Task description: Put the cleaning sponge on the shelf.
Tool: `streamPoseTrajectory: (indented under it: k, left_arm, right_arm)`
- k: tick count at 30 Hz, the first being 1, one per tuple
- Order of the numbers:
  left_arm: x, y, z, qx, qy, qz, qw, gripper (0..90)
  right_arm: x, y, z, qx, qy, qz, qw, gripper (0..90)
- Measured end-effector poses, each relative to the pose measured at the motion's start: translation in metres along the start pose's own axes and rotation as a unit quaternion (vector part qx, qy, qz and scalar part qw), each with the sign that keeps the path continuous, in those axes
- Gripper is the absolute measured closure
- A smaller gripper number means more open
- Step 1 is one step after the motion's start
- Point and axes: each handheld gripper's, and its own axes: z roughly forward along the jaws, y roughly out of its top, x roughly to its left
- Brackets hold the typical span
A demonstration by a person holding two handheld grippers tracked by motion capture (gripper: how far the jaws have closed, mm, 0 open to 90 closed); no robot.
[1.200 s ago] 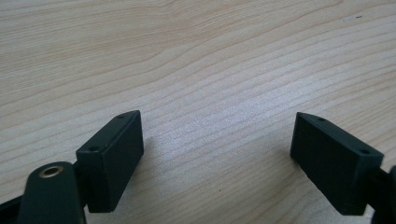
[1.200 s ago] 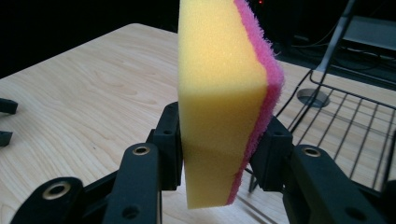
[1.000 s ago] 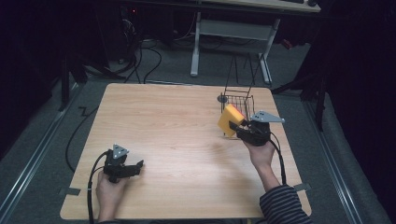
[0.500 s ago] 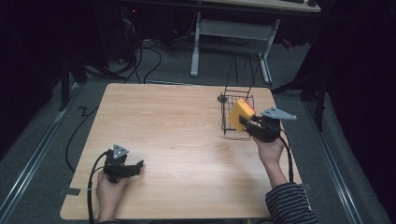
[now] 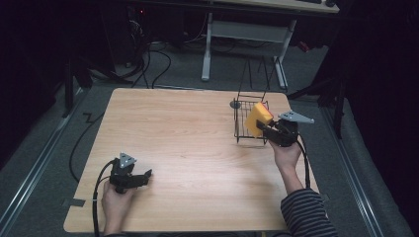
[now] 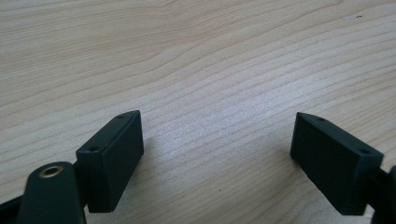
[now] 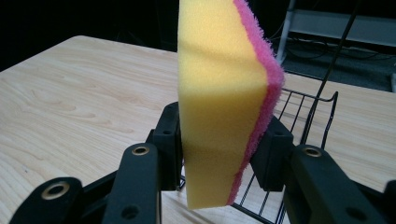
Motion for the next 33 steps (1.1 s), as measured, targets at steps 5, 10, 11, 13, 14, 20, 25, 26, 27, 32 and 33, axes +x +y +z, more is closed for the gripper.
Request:
streamPoseTrajectory:
  k: [5,10,11,13,14,20,25,26,27,32,33]
  left_arm:
    - [0.0,0.0,0.0,0.0,0.0,-0.001,1.0,17.9]
    - [0.0,0.0,0.0,-0.001,0.0,-0.001,1.0,17.9]
    - [0.0,0.0,0.0,-0.001,0.0,-0.001,1.0,17.9]
    - [0.0,0.0,0.0,-0.001,0.0,-0.001,1.0,17.9]
    - [0.0,0.0,0.0,0.0,-0.001,-0.001,1.0,17.9]
    - [0.0,0.0,0.0,-0.001,0.0,-0.001,1.0,17.9]
    - [0.0,0.0,0.0,-0.001,0.0,-0.001,1.0,17.9]
    - [0.0,0.0,0.0,-0.001,0.0,-0.001,1.0,17.9]
    - [0.0,0.0,0.0,-0.001,0.0,-0.001,1.0,17.9]
    - [0.0,0.0,0.0,0.0,0.001,0.001,1.0,17.9]
    - [0.0,0.0,0.0,0.0,0.001,0.001,1.0,17.9]
  right_arm:
    - [-0.002,0.002,0.007,0.011,-0.012,-0.006,0.9999,60.8]
    - [-0.004,0.006,0.016,0.008,-0.029,-0.011,0.9995,60.7]
    - [-0.004,0.005,0.018,0.008,-0.031,-0.009,0.9995,60.7]
    - [-0.006,0.003,0.023,0.014,-0.035,-0.009,0.9993,60.7]
    - [-0.007,0.001,0.025,0.019,-0.037,-0.008,0.9991,60.7]
    - [-0.011,-0.005,0.039,0.028,-0.049,-0.003,0.9984,60.8]
    - [-0.007,-0.01,0.05,0.036,-0.057,-0.016,0.9976,60.8]
    - [-0.007,-0.011,0.052,0.036,-0.057,-0.015,0.9976,60.8]
    - [-0.007,-0.011,0.054,0.037,-0.059,-0.014,0.9975,60.8]
    - [-0.009,-0.014,0.059,0.041,-0.066,-0.008,0.997,60.8]
    - [-0.01,-0.015,0.06,0.039,-0.065,-0.009,0.9971,60.8]
